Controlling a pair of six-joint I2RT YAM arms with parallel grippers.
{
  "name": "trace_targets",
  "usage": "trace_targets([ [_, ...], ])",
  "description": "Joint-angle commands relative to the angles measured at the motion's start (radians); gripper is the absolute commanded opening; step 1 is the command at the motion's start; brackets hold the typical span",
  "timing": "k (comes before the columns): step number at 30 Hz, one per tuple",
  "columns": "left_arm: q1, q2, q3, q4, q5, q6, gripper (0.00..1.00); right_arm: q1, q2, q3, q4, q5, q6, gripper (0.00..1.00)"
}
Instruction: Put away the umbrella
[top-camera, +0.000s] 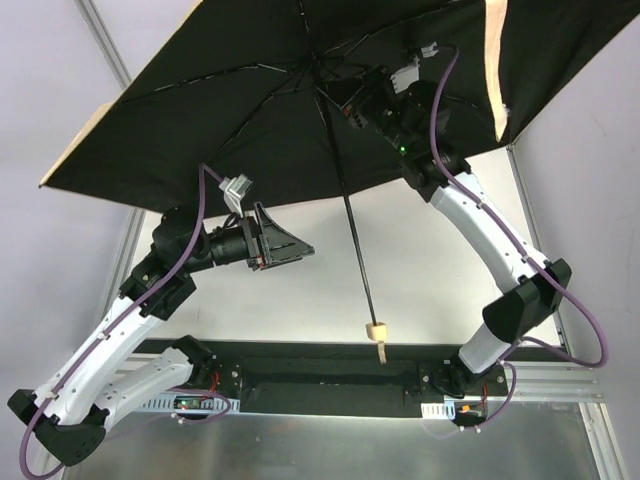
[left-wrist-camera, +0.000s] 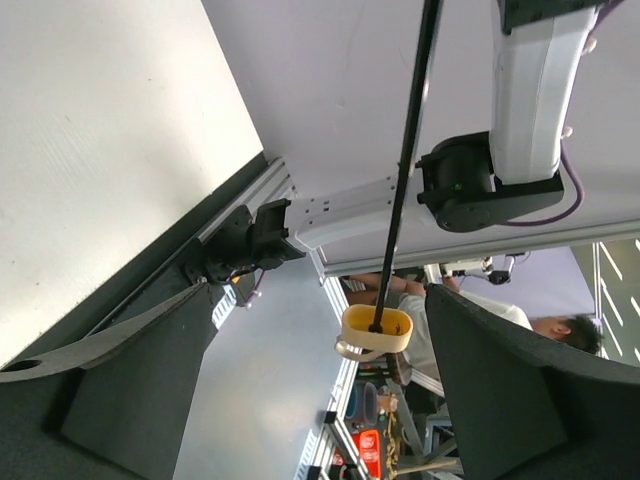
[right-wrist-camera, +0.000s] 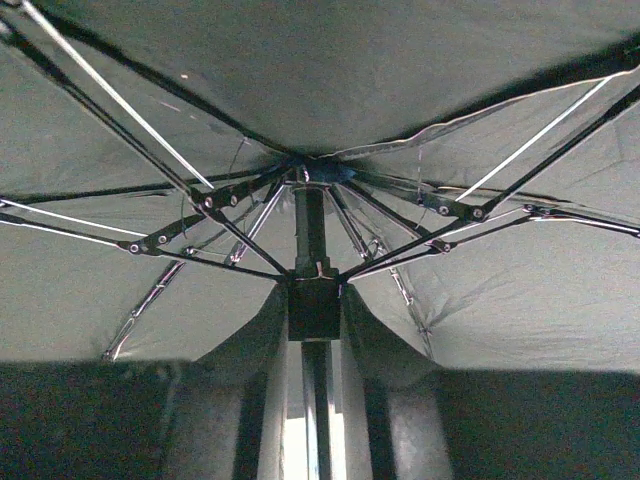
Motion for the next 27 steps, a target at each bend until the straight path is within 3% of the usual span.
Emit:
trace_targets([
  [1, -0.024, 0.016, 0.023, 0.065, 0.035, 0.028, 0.87, -0.014, 0.027, 0.113, 0.070, 0.027, 0.003, 0.00],
  [6, -0.067, 0.097, 0.058, 0.119, 0.084, 0.060, 0.93, 0.011, 0.052, 0.137, 0.066, 0.093, -0.019, 0.00],
  [11, -0.125, 0.148, 0.072, 0.122, 0.078, 0.088, 0.88, 0.037, 0.072, 0.188, 0.020, 0.144, -0.060, 0.00],
  [18, -0.128, 0.116, 0.015, 0.129, -0.006, 0.071, 0.42, 0.063, 0.081, 0.244, -0.028, 0.207, -0.072, 0.00],
  [22, -0.128, 0.126, 0.043, 0.142, -0.015, 0.098, 0.06, 0.084, 0.053, 0.198, -0.023, 0.253, -0.068, 0.00],
  [23, -0.128, 0.134, 0.050, 0.142, -0.008, 0.108, 0.01, 0.086, 0.050, 0.190, -0.022, 0.253, -0.062, 0.00],
  [26, -0.128, 0.131, 0.053, 0.142, 0.004, 0.118, 0.00, 0.093, 0.033, 0.150, -0.025, 0.271, -0.040, 0.01],
  [27, -0.128, 0.128, 0.053, 0.139, 0.008, 0.125, 0.00, 0.095, 0.024, 0.133, -0.031, 0.280, -0.034, 0.06],
])
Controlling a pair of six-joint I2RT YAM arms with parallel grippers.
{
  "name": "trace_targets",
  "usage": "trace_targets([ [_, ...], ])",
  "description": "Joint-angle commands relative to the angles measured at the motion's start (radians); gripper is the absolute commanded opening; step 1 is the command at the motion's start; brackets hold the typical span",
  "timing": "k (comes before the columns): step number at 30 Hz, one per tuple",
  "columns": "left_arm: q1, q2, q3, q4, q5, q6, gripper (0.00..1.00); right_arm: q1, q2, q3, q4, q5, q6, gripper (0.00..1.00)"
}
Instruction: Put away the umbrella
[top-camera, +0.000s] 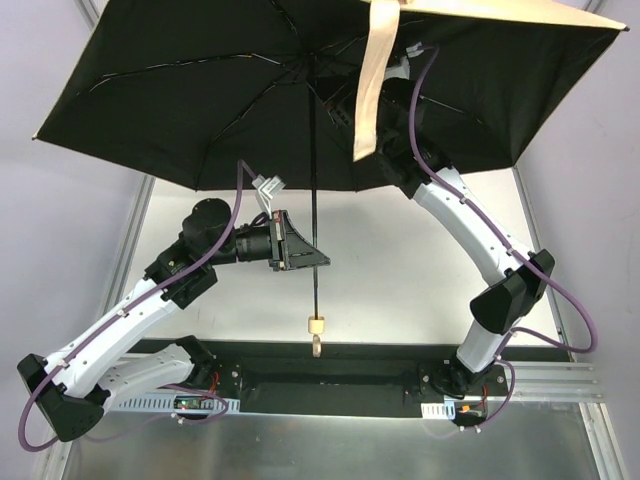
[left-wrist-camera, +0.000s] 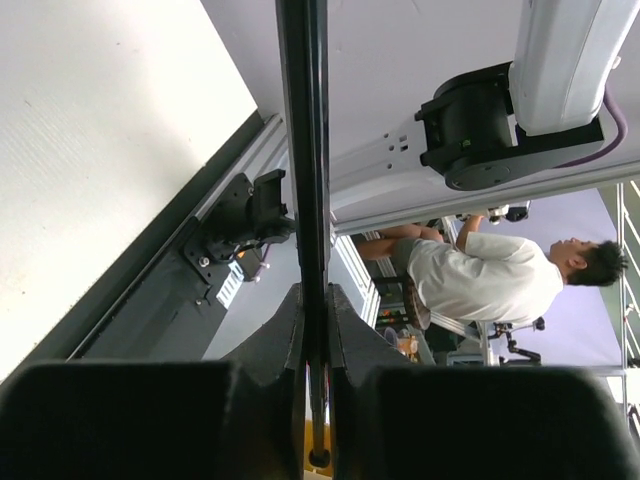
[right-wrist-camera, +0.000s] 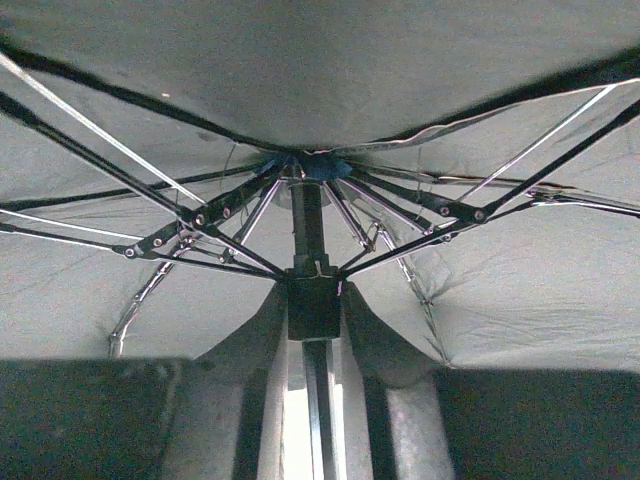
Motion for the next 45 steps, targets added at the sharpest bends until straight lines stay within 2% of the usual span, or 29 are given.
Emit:
trace_targets([
  [1, -0.009, -0.012, 0.031, 0.042, 0.004, 0.054, 0.00, 0.016, -0.088, -0.039, 0.061, 0.054, 0.045, 0.15],
  [4, -0.009, -0.023, 0.027, 0.013, 0.021, 0.068, 0.00, 0.013, -0.084, -0.053, 0.039, 0.041, 0.072, 0.42],
  [7, -0.009, -0.032, 0.025, -0.007, 0.022, 0.080, 0.00, 0.015, -0.059, -0.037, -0.007, 0.033, 0.075, 0.58],
  [14, -0.009, -0.041, 0.025, -0.030, 0.021, 0.090, 0.00, 0.016, -0.036, -0.048, 0.010, 0.016, 0.092, 0.61],
  [16, -0.007, -0.046, 0.024, -0.030, 0.022, 0.088, 0.00, 0.010, -0.036, -0.045, 0.019, 0.021, 0.095, 0.58],
  [18, -0.009, -0.051, 0.022, -0.033, 0.018, 0.090, 0.00, 0.004, -0.030, -0.030, 0.021, 0.025, 0.097, 0.51],
  [19, -0.009, -0.052, 0.022, -0.033, 0.016, 0.088, 0.00, -0.002, -0.023, -0.019, 0.021, 0.019, 0.106, 0.38],
  [20, -0.009, -0.052, 0.021, -0.037, 0.015, 0.090, 0.00, -0.010, -0.012, -0.005, 0.022, 0.005, 0.115, 0.03],
  [21, -0.009, -0.052, 0.024, -0.041, 0.008, 0.088, 0.00, -0.015, 0.000, 0.016, 0.006, -0.010, 0.134, 0.00],
  [24, -0.007, -0.054, 0.036, -0.059, -0.033, 0.088, 0.00, -0.021, 0.005, 0.043, -0.024, -0.108, 0.123, 0.00],
  [28, 0.034, -0.034, 0.080, -0.135, -0.070, 0.104, 0.00, -0.013, -0.047, -0.048, -0.011, -0.223, 0.139, 0.00],
  [31, 0.129, -0.012, 0.113, -0.155, -0.041, 0.084, 0.00, 0.051, -0.107, -0.166, 0.001, -0.288, 0.131, 0.00],
  [34, 0.290, -0.012, 0.145, -0.173, 0.046, 0.071, 0.00, 0.083, -0.220, -0.305, 0.018, -0.321, 0.089, 0.00],
  [36, 0.355, 0.020, 0.191, -0.170, 0.125, 0.080, 0.00, 0.084, -0.262, -0.361, 0.030, -0.367, 0.094, 0.00],
  [38, 0.361, 0.061, 0.252, -0.197, 0.166, 0.107, 0.00, 0.088, -0.279, -0.404, 0.093, -0.401, 0.111, 0.00],
  [42, 0.360, 0.077, 0.254, -0.198, 0.163, 0.100, 0.00, 0.119, -0.242, -0.369, 0.128, -0.460, 0.122, 0.00],
  [45, 0.355, 0.081, 0.260, -0.198, 0.162, 0.102, 0.00, 0.180, -0.210, -0.307, 0.044, -0.443, 0.076, 0.00],
])
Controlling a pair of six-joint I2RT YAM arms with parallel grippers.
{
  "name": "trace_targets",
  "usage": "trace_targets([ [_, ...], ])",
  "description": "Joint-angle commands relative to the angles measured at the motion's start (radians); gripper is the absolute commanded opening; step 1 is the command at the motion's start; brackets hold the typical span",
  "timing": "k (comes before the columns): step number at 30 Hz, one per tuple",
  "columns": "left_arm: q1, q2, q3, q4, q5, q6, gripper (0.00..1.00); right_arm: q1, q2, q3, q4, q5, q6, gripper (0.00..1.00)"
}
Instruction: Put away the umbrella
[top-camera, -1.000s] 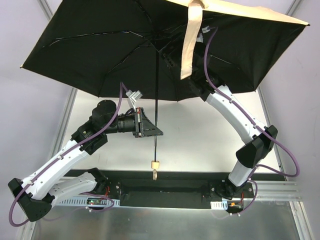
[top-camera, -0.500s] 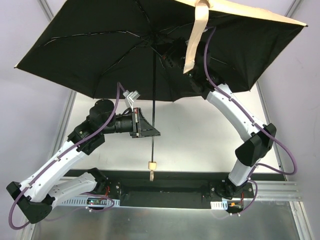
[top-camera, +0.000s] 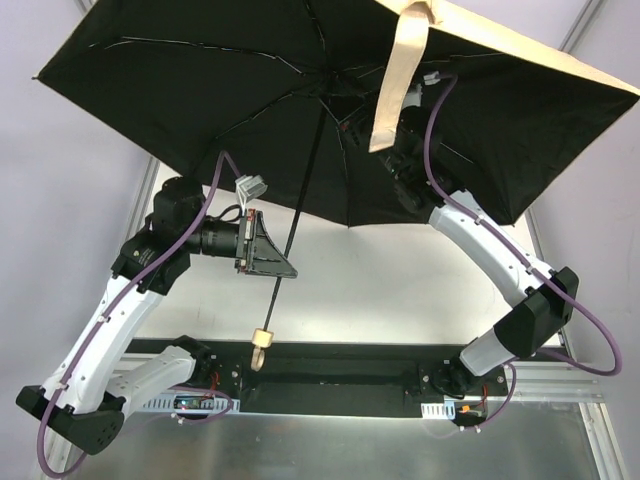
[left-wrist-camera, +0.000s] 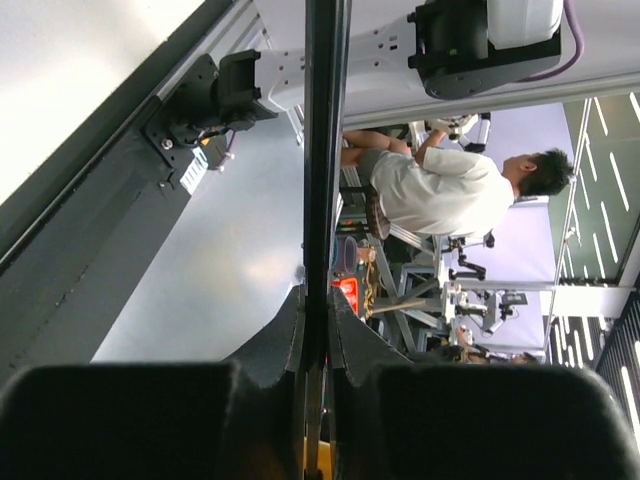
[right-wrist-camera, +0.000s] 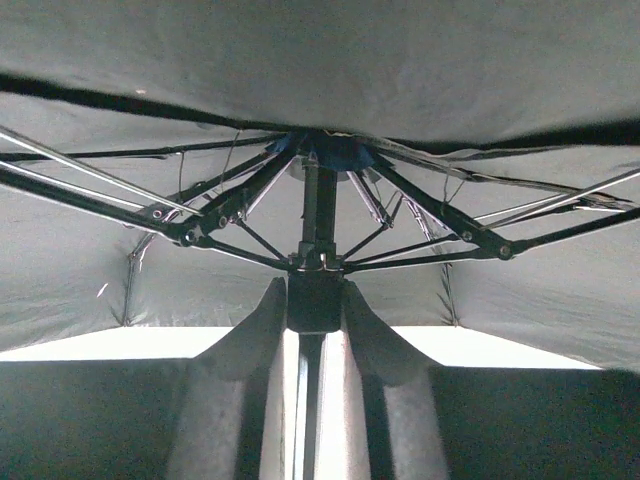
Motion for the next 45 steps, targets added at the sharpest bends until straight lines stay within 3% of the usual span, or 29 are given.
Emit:
trace_targets([
  [1, 0.076, 0.063, 0.068, 0.237, -0.252, 0.004, 0.00, 0.205, -0.023, 0.038, -0.152, -0.397, -0.060, 0.00],
  [5, 0.076, 0.071, 0.103, 0.198, -0.311, 0.055, 0.00, 0.258, -0.060, 0.010, -0.240, -0.341, -0.137, 0.00],
  [8, 0.071, 0.073, 0.127, 0.152, -0.354, 0.130, 0.00, 0.205, -0.075, -0.080, -0.079, -0.351, -0.036, 0.00],
  [11, 0.060, 0.071, 0.161, 0.109, -0.389, 0.197, 0.00, 0.147, -0.002, 0.080, -0.239, -0.344, -0.076, 0.00],
  [15, 0.057, 0.088, 0.204, 0.075, -0.432, 0.277, 0.00, 0.117, 0.142, 0.379, -0.622, -0.240, -0.158, 0.51],
  [17, 0.057, 0.106, 0.227, 0.066, -0.455, 0.317, 0.00, 0.126, 0.190, 0.513, -0.730, -0.178, -0.184, 0.76],
  [18, 0.057, 0.115, 0.236, 0.059, -0.466, 0.336, 0.00, 0.136, 0.214, 0.562, -0.781, -0.152, -0.196, 0.95],
  [25, 0.054, 0.142, 0.276, 0.022, -0.502, 0.382, 0.00, 0.185, 0.337, 0.824, -0.969, 0.006, -0.337, 1.00],
  [28, 0.053, 0.132, 0.264, 0.008, -0.516, 0.385, 0.00, 0.203, 0.392, 0.877, -0.987, 0.086, -0.384, 0.99],
  [32, 0.037, 0.119, 0.235, -0.001, -0.524, 0.380, 0.00, 0.214, 0.438, 0.886, -0.933, 0.139, -0.400, 0.89],
  [38, 0.030, 0.082, 0.184, -0.017, -0.533, 0.368, 0.00, 0.203, 0.468, 0.906, -0.892, 0.201, -0.387, 0.40],
  [41, 0.030, 0.056, 0.149, -0.020, -0.513, 0.334, 0.00, 0.176, 0.436, 0.832, -0.782, 0.120, -0.338, 0.16],
  [42, 0.030, 0.048, 0.140, -0.021, -0.507, 0.327, 0.00, 0.165, 0.425, 0.809, -0.752, 0.083, -0.318, 0.03],
  [45, 0.030, 0.011, 0.118, -0.021, -0.487, 0.297, 0.00, 0.149, 0.382, 0.727, -0.625, -0.032, -0.301, 0.00],
])
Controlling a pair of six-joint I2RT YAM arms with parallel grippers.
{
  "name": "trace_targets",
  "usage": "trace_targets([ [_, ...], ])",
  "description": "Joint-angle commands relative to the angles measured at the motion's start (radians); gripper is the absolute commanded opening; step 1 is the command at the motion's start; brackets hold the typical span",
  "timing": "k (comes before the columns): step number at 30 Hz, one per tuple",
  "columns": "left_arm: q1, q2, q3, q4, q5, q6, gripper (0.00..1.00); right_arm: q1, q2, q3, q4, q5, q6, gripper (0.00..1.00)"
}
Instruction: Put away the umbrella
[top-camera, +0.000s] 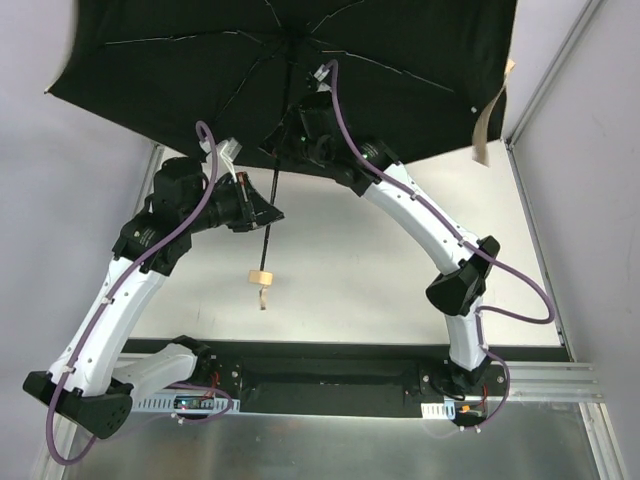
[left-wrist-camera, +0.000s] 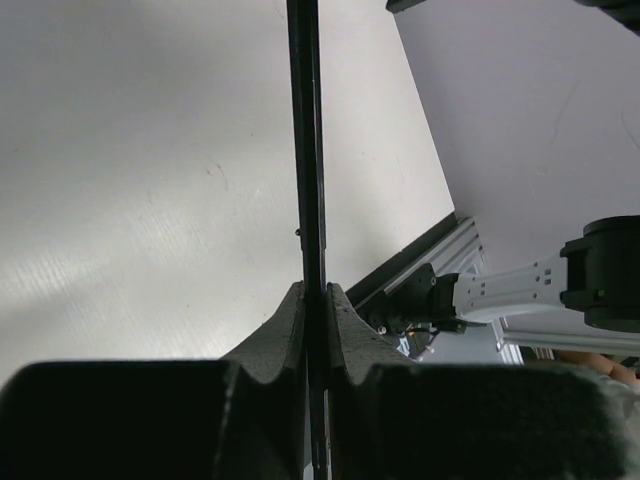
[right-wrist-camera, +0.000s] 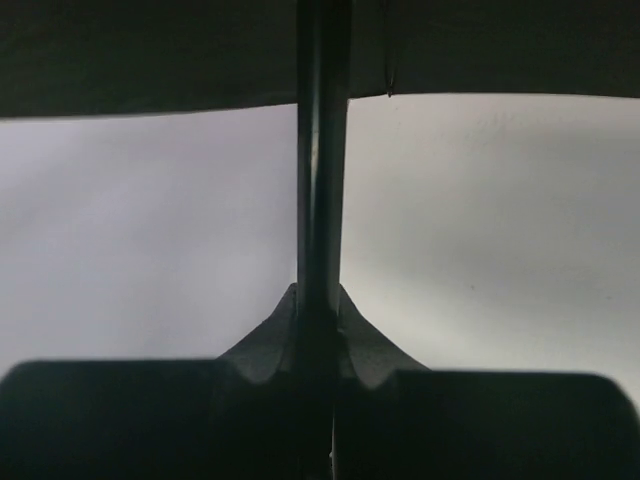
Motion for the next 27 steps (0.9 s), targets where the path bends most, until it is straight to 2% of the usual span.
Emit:
trace_targets([
  [1, -0.003, -0.099, -0.014, 0.029, 0.066, -0.023, 0.03, -0.054, -0.123, -0.125, 0.276, -0.173, -0.025, 0.00],
  [4, -0.002, -0.141, -0.057, 0.044, 0.104, -0.103, 0.42, -0.059, -0.212, -0.355, 0.598, -0.259, 0.071, 0.00],
  [6, 0.000, -0.158, -0.089, 0.066, 0.142, -0.158, 0.57, -0.060, -0.241, -0.423, 0.700, -0.288, 0.114, 0.00],
  [7, 0.000, -0.165, -0.111, 0.089, 0.160, -0.181, 0.60, -0.063, -0.251, -0.450, 0.743, -0.305, 0.137, 0.00],
  [8, 0.000, -0.176, -0.132, 0.113, 0.183, -0.209, 0.70, -0.062, -0.260, -0.464, 0.772, -0.322, 0.145, 0.00],
  [11, 0.000, -0.201, -0.189, 0.167, 0.197, -0.261, 0.78, -0.060, -0.292, -0.530, 0.876, -0.321, 0.172, 0.00],
  [14, 0.000, -0.205, -0.252, 0.257, 0.242, -0.315, 0.79, -0.060, -0.294, -0.550, 0.938, -0.322, 0.212, 0.00],
  [16, 0.000, -0.205, -0.286, 0.319, 0.256, -0.341, 0.78, -0.063, -0.294, -0.536, 0.935, -0.328, 0.206, 0.00],
  [20, -0.002, -0.192, -0.277, 0.351, 0.276, -0.288, 0.74, -0.074, -0.303, -0.535, 0.939, -0.348, 0.222, 0.00],
  [22, 0.000, -0.185, -0.271, 0.353, 0.276, -0.275, 0.65, -0.083, -0.313, -0.556, 0.970, -0.363, 0.243, 0.00],
  [23, 0.000, -0.181, -0.265, 0.353, 0.279, -0.255, 0.59, -0.086, -0.315, -0.556, 0.975, -0.377, 0.252, 0.00],
  [24, 0.000, -0.176, -0.260, 0.348, 0.282, -0.240, 0.47, -0.087, -0.317, -0.561, 0.975, -0.386, 0.255, 0.00],
  [25, 0.000, -0.172, -0.252, 0.342, 0.283, -0.225, 0.32, -0.088, -0.323, -0.570, 0.973, -0.394, 0.257, 0.00],
  [26, 0.000, -0.166, -0.245, 0.334, 0.283, -0.208, 0.11, -0.090, -0.330, -0.585, 0.963, -0.391, 0.258, 0.00],
  [27, 0.000, -0.165, -0.237, 0.324, 0.277, -0.195, 0.00, -0.091, -0.346, -0.599, 0.940, -0.382, 0.254, 0.00],
])
